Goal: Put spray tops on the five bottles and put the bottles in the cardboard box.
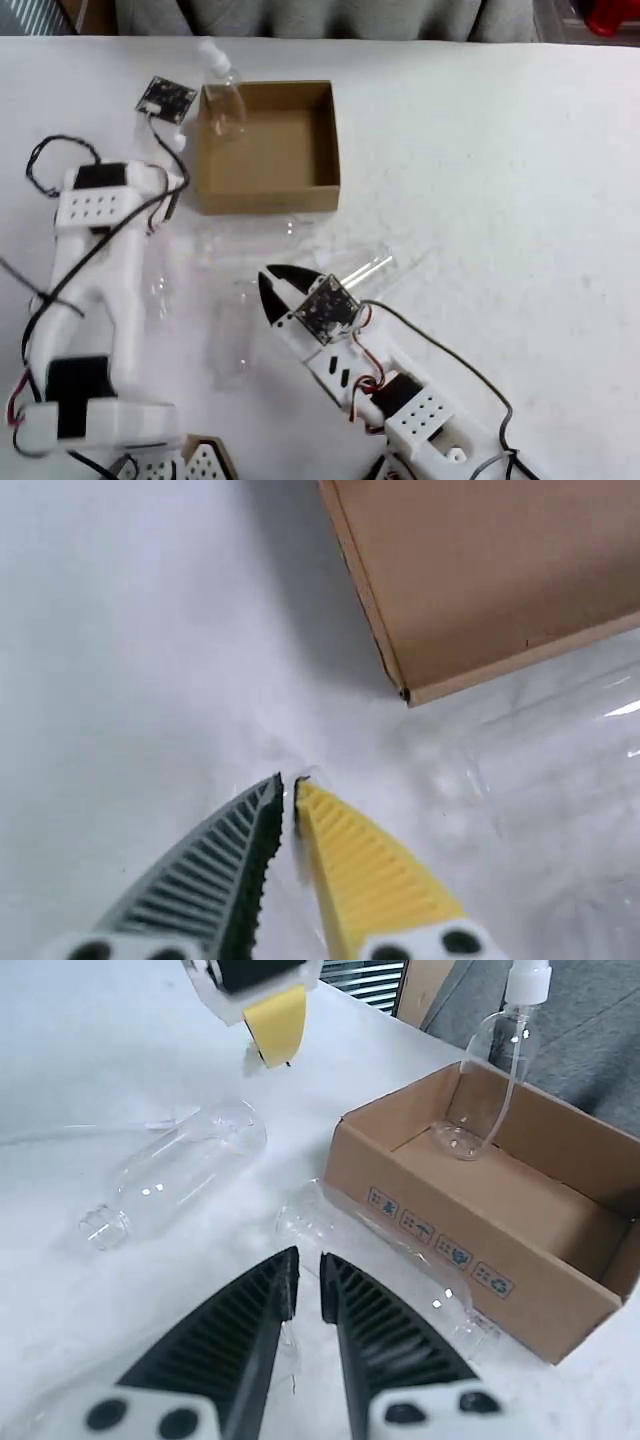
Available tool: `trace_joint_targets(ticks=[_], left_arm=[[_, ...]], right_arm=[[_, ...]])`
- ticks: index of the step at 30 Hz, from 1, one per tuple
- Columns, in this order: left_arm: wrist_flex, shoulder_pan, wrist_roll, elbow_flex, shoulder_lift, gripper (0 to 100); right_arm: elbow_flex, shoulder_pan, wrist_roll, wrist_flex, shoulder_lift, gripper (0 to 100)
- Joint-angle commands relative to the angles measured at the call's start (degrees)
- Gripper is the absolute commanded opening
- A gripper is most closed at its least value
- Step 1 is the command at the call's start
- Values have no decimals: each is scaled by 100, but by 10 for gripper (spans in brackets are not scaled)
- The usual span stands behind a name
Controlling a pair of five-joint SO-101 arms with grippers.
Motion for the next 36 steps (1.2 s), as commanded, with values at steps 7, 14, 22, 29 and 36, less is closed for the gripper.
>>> trace_joint_targets(ticks=[7,14,22,29,36], left_arm=[[44,242,-897,-1415,1842,20],[97,-620,-905,-2541,3011,20],[246,-1332,-1547,-2822,3310,20],[352,-1666,-1521,-3156,3292,20],[1284,-1552,-721,-3921,2862,20]], right_arm=[[26,84,62,13,-92,15],[26,75,62,13,-92,15],[26,75,62,4,-92,15],[26,48,62,13,-92,15],[26,48,62,13,-92,15]])
